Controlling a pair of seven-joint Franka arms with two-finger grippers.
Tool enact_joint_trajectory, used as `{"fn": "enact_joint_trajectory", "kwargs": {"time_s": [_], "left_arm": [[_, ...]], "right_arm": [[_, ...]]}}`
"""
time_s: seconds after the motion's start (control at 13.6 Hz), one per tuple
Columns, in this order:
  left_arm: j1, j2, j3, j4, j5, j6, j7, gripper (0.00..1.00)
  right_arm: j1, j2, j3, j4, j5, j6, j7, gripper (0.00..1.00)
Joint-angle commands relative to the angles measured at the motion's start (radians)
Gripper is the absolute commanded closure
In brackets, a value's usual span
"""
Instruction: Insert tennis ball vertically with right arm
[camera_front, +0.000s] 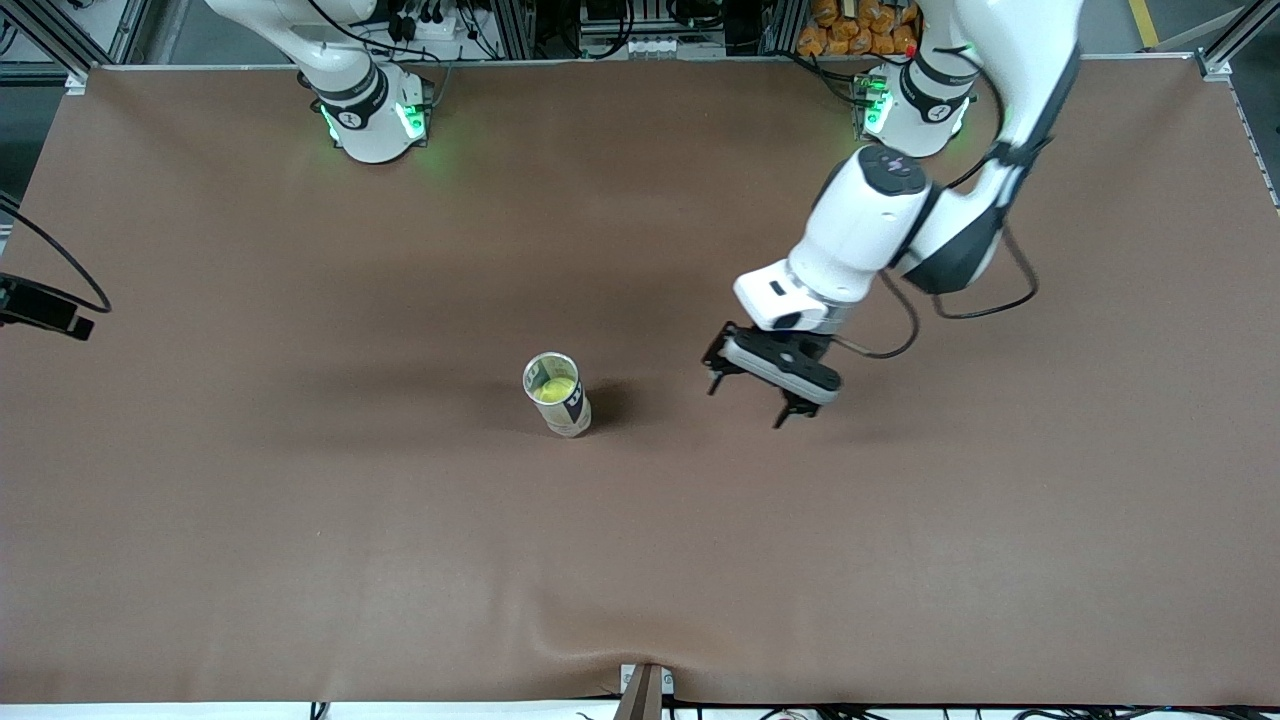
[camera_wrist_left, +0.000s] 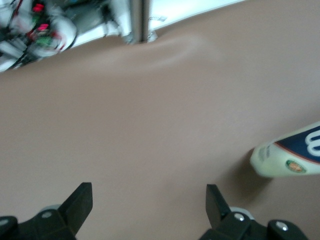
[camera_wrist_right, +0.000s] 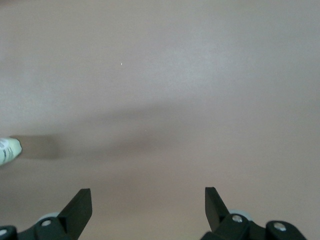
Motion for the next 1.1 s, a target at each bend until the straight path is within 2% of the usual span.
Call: {"fn": "enact_joint_trajectory", "kwargs": {"time_s": [0.0,0.07,0.15,0.37,0.59,0.81,1.03], "left_arm": [[0.049,-0.01,-0.009,0.24,-0.018,-0.412,-0.008,0.0],[0.054,-0.005,-0.007,0.333,-0.024,-0.566,-0.009,0.0],[0.072,-0.01,-0.001,0.379,-0.035,-0.658,-0.008,0.0],[0.204,-0.071,-0.003,0.422,-0.084,-0.823,-0.003,0.0],[0.299,-0.149,-0.003,0.422,-0.08,-0.924,0.005,0.0],[0.31,-0.169,0.003,0.473,-0.069,-1.068,0.005,0.0],[0.35,-0.223,0.031,0.47,-0.069,-1.109,0.005,0.0]], "right_arm": [[-0.038,-0.069,0.024,-0.002,0.005,-0.011,-0.05,0.0],[-0.038,-0.085,0.026,-0.011,0.005,-0.018,-0.05,0.0],[-0.038,-0.088,0.027,-0.013,0.005,-0.024,-0.052,0.0],[-0.018,-0.085,0.03,-0.016,0.0,-0.077,-0.052,0.0],[-0.005,-0.088,0.032,-0.014,0.008,-0.067,-0.055,0.0],[-0.002,-0.09,0.032,-0.013,0.009,-0.061,-0.055,0.0],[-0.002,-0.111,0.035,-0.026,0.011,-0.054,-0.055,0.0]]}}
